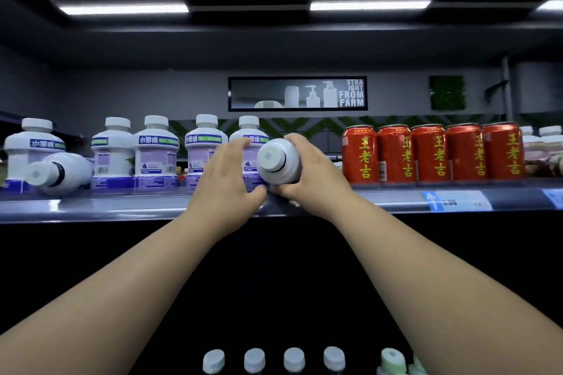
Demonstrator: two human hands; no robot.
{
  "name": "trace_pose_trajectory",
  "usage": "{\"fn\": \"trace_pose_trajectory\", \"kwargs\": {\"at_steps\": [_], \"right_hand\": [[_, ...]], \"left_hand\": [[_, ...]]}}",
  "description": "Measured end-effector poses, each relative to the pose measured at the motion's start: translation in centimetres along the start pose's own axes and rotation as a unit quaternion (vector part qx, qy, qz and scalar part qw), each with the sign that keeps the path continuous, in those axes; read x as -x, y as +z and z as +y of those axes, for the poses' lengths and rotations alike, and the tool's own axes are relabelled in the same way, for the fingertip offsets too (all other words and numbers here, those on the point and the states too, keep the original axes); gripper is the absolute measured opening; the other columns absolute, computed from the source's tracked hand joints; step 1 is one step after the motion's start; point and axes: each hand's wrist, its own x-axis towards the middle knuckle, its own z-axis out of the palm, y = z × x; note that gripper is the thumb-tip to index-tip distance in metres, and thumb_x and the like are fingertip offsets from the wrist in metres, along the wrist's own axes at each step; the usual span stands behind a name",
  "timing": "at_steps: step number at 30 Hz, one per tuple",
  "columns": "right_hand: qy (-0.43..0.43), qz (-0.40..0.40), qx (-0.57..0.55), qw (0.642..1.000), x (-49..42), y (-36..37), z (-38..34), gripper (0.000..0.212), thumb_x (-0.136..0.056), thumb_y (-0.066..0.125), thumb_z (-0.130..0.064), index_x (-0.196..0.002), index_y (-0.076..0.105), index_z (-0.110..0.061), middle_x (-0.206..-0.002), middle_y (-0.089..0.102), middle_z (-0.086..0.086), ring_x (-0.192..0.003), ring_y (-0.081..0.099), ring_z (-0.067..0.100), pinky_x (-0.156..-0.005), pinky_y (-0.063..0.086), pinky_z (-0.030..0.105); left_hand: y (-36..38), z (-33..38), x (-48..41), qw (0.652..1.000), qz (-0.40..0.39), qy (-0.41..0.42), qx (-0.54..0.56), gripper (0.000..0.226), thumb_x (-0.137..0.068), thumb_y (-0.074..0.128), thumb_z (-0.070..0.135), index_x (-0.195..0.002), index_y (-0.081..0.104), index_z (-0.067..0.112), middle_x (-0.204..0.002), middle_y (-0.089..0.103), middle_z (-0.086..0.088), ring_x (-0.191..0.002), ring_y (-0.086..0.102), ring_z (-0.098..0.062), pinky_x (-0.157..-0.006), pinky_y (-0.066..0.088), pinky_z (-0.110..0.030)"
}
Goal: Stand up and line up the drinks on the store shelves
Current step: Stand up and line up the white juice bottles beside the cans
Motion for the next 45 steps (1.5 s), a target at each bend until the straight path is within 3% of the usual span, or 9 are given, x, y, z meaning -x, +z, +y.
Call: {"fn": "trace_pose_trajectory", "kwargs": {"at_steps": [4,9,18,23,29,32,35,41,45], "right_hand": [[0.043,0.041,-0.035,0.998,-1.6,-0.4,-0.9,0.062,-0.071,0.078,-0.048,-0.121,0.045,-0.031,-0.112,0.057,-0.009,-0.101,0.058,0.020,-0.088,0.050,0.043],[0.134,0.074,-0.027,0.988,-3.3,0.1,-0.4,0.079,-0.071,0.060,-0.079,-0.127,0.046,-0.025,-0.118,0.060,0.000,-0.104,0.061,0.023,-0.089,0.053,0.046],[0.152,0.002,0.039,0.988,-2.9,0.8,0.5,0.106,-0.068,0.073,-0.071,-0.146,0.020,-0.023,-0.139,0.052,0.001,-0.120,0.056,0.027,-0.097,0.048,0.047],[0.164,-0.004,0.009,0.986,-3.1,0.4,1.0,0.100,-0.077,0.071,-0.051,-0.151,0.010,-0.024,-0.137,0.054,0.006,-0.114,0.057,0.028,-0.097,0.048,0.046],[0.166,0.010,0.044,0.985,-2.9,0.6,0.9,0.117,-0.071,0.073,-0.067,-0.154,0.003,-0.024,-0.148,0.045,0.007,-0.127,0.051,0.029,-0.098,0.046,0.044],[0.163,0.009,0.060,0.985,-2.8,0.6,0.9,0.109,-0.080,0.068,-0.057,-0.156,-0.002,-0.022,-0.143,0.052,0.008,-0.123,0.054,0.030,-0.095,0.047,0.043],[0.156,0.012,0.108,0.982,-2.6,0.7,0.5,0.120,-0.073,0.066,-0.075,-0.155,-0.003,-0.022,-0.146,0.047,0.007,-0.126,0.052,0.029,-0.095,0.048,0.043],[0.159,0.043,0.145,0.976,-2.1,1.0,0.6,0.115,-0.080,0.065,-0.065,-0.156,-0.008,-0.020,-0.140,0.054,0.006,-0.120,0.057,0.029,-0.086,0.047,0.039],[0.149,0.044,0.176,0.972,-1.6,1.1,0.5,0.121,-0.074,0.060,-0.079,-0.156,-0.008,-0.020,-0.142,0.050,0.007,-0.122,0.056,0.030,-0.087,0.048,0.040]], "left_hand": [[0.7,-1.0,-1.4,1.000,0.001,0.002,-0.001,0.080,-0.078,0.072,0.025,-0.147,0.031,0.018,-0.143,0.039,-0.004,-0.133,0.035,-0.024,-0.110,0.028,-0.034],[1.8,-1.0,-4.0,0.999,0.011,-0.029,-0.018,0.083,-0.080,0.070,0.031,-0.148,0.024,0.021,-0.142,0.036,-0.008,-0.130,0.034,-0.029,-0.109,0.028,-0.038],[3.6,-1.9,-4.0,0.994,0.048,-0.040,-0.084,0.088,-0.079,0.071,0.042,-0.149,0.022,0.021,-0.147,0.029,-0.009,-0.133,0.029,-0.031,-0.110,0.028,-0.042],[3.0,-3.1,-4.3,0.995,0.029,-0.078,-0.055,0.098,-0.076,0.077,0.041,-0.151,0.019,0.017,-0.149,0.028,-0.010,-0.138,0.027,-0.030,-0.114,0.024,-0.041],[3.0,-2.3,-5.0,0.990,-0.024,-0.141,-0.011,0.112,-0.073,0.079,0.055,-0.151,0.009,0.018,-0.155,0.024,-0.011,-0.138,0.036,-0.032,-0.105,0.036,-0.046],[3.2,-2.2,-5.5,0.983,-0.045,-0.174,-0.033,0.120,-0.070,0.079,0.060,-0.151,0.004,0.014,-0.142,0.046,-0.017,-0.122,0.053,-0.037,-0.094,0.046,-0.046],[3.3,-2.4,-5.6,0.981,-0.054,-0.180,-0.049,0.120,-0.069,0.076,0.066,-0.149,0.003,0.013,-0.131,0.056,-0.019,-0.111,0.059,-0.038,-0.084,0.047,-0.043],[2.4,-3.9,-5.2,0.971,-0.057,-0.177,0.154,0.102,-0.068,0.078,0.040,-0.146,0.013,0.036,-0.126,0.058,-0.003,-0.110,0.058,-0.026,-0.099,0.046,-0.045],[2.2,-3.7,-4.9,0.979,-0.099,-0.142,0.112,0.096,-0.062,0.077,0.066,-0.137,0.027,0.032,-0.128,0.058,0.004,-0.115,0.058,-0.022,-0.099,0.047,-0.046]]}}
